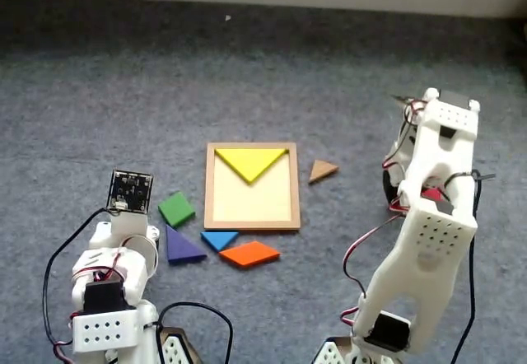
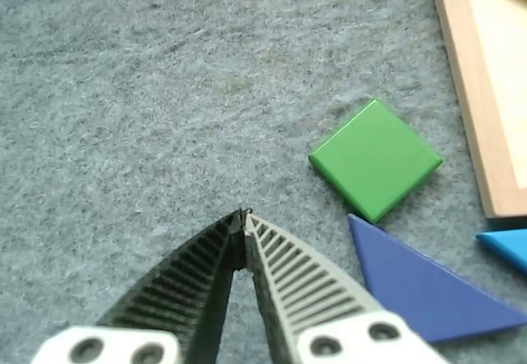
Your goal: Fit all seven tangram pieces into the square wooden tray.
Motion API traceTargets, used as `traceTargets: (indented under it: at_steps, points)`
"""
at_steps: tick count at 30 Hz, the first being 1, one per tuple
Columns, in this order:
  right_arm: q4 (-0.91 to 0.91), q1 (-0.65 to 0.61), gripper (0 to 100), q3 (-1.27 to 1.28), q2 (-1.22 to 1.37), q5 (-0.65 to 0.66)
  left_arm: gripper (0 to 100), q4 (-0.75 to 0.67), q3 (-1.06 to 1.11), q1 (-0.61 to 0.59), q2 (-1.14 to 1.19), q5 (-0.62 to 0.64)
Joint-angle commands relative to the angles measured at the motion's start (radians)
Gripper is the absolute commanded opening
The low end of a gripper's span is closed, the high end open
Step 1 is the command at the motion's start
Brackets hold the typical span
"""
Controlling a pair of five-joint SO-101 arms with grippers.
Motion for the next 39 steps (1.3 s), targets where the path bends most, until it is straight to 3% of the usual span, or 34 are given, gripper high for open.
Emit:
traceTargets:
  at_steps: [1,13,23,26,32,39]
  points:
    - [0.031,0.096,0.9,-0.035,-0.074,0.077,4,-0.009,-0.007,-0.015,-0.008,0.008]
    - [0.035,0.220,0.9,-0.030,-0.107,0.189,4,-0.009,-0.007,-0.015,-0.008,0.008]
    - [0.025,0.219,1.3,0.189,-0.512,0.180,4,-0.012,-0.007,-0.015,-0.008,0.008]
    - [-0.090,0.219,3.1,0.288,-0.588,0.072,4,-0.012,-0.007,-0.015,-0.008,0.008]
    - [-0.364,0.194,27.8,0.565,-0.668,-0.054,4,-0.012,-0.007,-0.015,-0.008,0.008]
    - [-0.627,0.128,29.7,0.754,-0.670,-0.123,4,-0.012,-0.007,-0.015,-0.008,0.008]
